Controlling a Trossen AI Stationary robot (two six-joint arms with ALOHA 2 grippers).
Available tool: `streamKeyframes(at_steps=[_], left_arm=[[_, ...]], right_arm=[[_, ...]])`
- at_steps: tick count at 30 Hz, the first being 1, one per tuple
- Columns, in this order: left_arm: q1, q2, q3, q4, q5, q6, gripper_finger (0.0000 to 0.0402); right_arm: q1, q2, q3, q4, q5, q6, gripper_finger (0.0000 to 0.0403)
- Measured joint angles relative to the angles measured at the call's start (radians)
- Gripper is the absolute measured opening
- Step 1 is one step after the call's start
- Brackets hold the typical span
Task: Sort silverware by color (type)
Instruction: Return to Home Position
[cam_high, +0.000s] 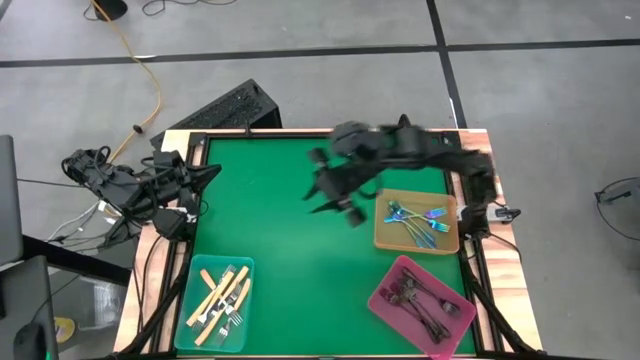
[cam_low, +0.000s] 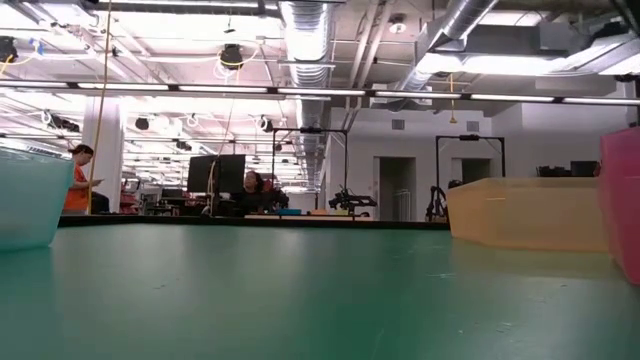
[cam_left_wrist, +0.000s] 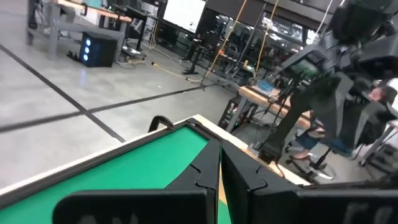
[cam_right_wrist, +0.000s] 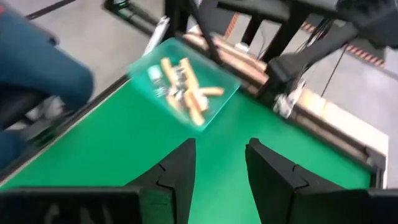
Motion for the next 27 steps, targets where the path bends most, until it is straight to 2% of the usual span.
streamKeyframes(at_steps=[5,8,10,12,15,21,27], left_arm=[[0.000,0.000,0.000,-0.018,0.025,-0.056,0.0000],[0.000,0.000,0.000,-0.026,0.068,-0.091,0.0000],[0.000,0.000,0.000,-0.024,0.078,-0.065,0.0000],[0.000,-0.001,-0.005,-0.018,0.085,-0.007,0.0000],[0.000,-0.030,-0.035,-0.019,0.089,0.012,0.0000],[0.000,-0.174,-0.147,0.043,0.124,0.034,0.0000],[0.000,-0.328,-0.333,0.324,0.266,0.202,0.0000]], right_arm=[[-0.017,-0.141,0.001,-0.274,0.011,0.031,0.0161],[-0.035,-0.211,-0.010,-0.361,0.010,0.073,0.0161],[-0.051,-0.266,-0.046,-0.344,-0.043,0.078,0.0161],[-0.073,-0.324,-0.116,-0.302,-0.154,0.064,0.0161],[-0.112,-0.432,-0.306,-0.191,-0.269,0.055,0.0161],[-0.181,-0.723,-0.875,0.255,-0.265,0.200,0.0161],[-0.251,-1.031,-1.317,0.640,-0.253,0.371,0.0161]])
